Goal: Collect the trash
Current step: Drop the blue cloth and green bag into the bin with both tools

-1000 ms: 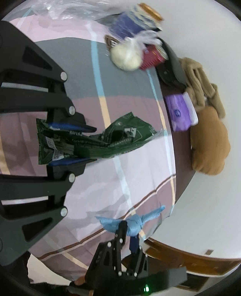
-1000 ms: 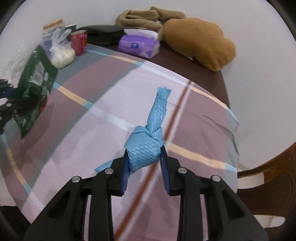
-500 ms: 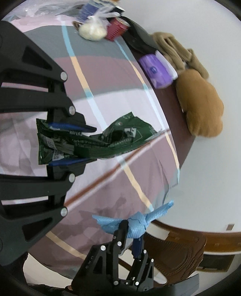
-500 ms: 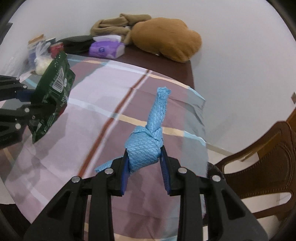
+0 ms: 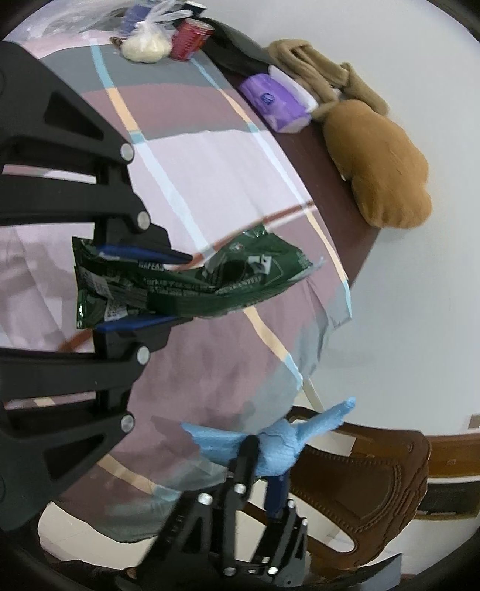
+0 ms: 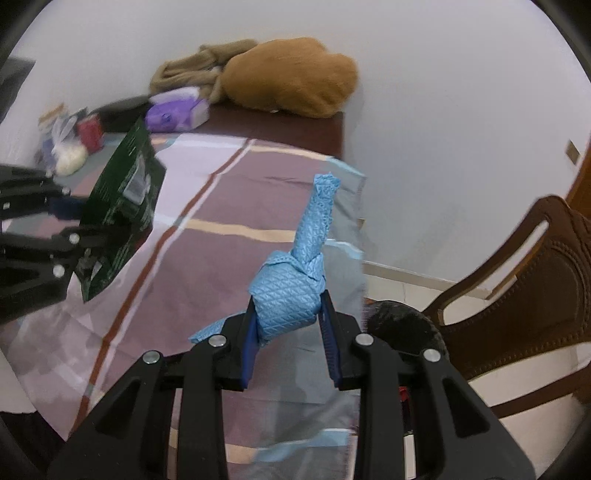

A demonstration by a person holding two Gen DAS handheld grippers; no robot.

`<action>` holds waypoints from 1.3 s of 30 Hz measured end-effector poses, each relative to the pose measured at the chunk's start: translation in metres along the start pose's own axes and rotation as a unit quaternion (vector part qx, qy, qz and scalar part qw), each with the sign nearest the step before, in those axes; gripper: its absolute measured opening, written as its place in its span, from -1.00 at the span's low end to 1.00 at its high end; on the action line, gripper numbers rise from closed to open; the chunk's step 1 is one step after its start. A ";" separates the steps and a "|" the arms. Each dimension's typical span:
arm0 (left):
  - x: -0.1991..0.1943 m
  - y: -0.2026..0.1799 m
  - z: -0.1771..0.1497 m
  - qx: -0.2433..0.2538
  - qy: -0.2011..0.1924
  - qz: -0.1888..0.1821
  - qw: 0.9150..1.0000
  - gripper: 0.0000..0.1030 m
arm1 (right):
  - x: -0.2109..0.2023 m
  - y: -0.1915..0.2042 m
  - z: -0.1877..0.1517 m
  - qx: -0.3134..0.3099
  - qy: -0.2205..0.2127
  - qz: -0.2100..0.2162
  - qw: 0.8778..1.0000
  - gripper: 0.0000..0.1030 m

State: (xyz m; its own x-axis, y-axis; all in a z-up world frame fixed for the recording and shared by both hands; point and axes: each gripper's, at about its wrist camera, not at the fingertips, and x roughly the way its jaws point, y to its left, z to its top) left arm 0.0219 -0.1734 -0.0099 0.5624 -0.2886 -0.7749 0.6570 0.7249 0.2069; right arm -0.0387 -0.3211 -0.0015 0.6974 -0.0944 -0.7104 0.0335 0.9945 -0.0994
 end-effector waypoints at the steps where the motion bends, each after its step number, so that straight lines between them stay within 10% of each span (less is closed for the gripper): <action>1: 0.000 -0.006 0.003 0.008 -0.002 0.000 1.000 -0.49 | -0.002 -0.009 -0.001 0.010 -0.003 -0.005 1.000 -0.40; 13: 0.013 -0.099 0.073 0.096 -0.025 -0.084 0.992 -0.49 | -0.014 -0.114 -0.042 0.115 0.002 -0.080 0.990 -0.40; 28: 0.112 -0.180 0.144 0.040 0.052 -0.236 0.970 -0.48 | 0.012 -0.188 -0.114 0.198 0.074 -0.112 0.971 -0.40; 33: 0.124 -0.178 0.144 0.014 0.033 -0.226 0.974 0.59 | 0.026 -0.188 -0.115 0.200 0.083 -0.099 0.971 -0.39; 39: 0.109 -0.151 0.139 -0.022 0.026 -0.194 0.980 0.59 | 0.034 -0.183 -0.110 0.196 0.080 -0.079 0.974 -0.39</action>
State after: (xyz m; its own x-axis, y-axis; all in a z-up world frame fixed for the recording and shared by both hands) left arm 0.0541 -0.4012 -0.0429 0.2469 -0.5163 -0.8200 0.7931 0.5939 -0.1352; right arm -0.0997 -0.5110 -0.0836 0.5419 -0.2221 -0.8106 0.4242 0.9049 0.0357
